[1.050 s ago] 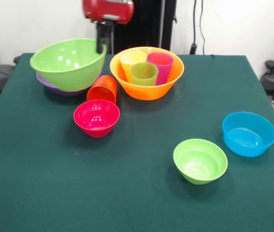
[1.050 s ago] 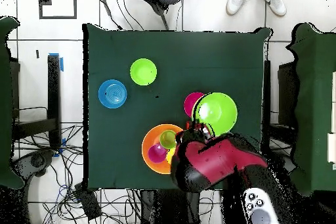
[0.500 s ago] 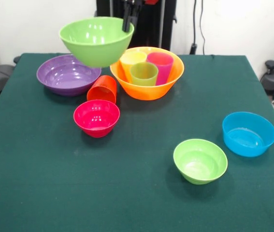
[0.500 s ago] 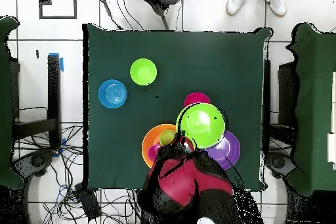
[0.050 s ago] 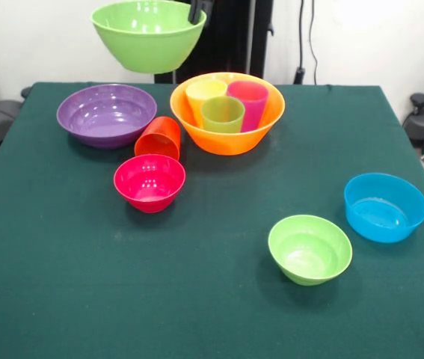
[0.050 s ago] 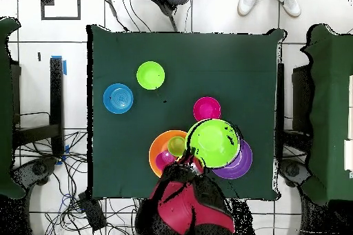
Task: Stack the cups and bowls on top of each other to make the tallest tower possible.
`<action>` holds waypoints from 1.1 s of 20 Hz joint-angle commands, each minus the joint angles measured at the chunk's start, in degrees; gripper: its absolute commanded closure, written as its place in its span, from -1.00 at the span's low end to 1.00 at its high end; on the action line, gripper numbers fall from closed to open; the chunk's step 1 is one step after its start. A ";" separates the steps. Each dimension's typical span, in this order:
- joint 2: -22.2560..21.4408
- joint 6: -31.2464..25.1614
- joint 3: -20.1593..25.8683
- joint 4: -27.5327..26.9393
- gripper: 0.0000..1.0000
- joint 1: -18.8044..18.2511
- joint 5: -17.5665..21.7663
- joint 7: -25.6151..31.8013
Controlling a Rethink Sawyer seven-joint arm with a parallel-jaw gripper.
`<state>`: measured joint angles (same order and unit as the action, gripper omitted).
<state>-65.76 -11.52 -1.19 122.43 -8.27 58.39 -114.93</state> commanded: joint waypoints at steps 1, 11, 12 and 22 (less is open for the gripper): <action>5.62 1.22 -3.31 2.07 1.00 3.87 -3.55 -12.62; 11.70 2.69 -1.12 -0.41 1.00 5.16 -11.29 -12.12; 10.78 2.25 -0.38 0.12 1.00 4.21 -11.75 -10.99; -0.46 -4.13 7.88 5.67 1.00 -5.56 -18.94 -0.75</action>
<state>-62.61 -10.66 -0.64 123.43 -11.60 43.68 -118.47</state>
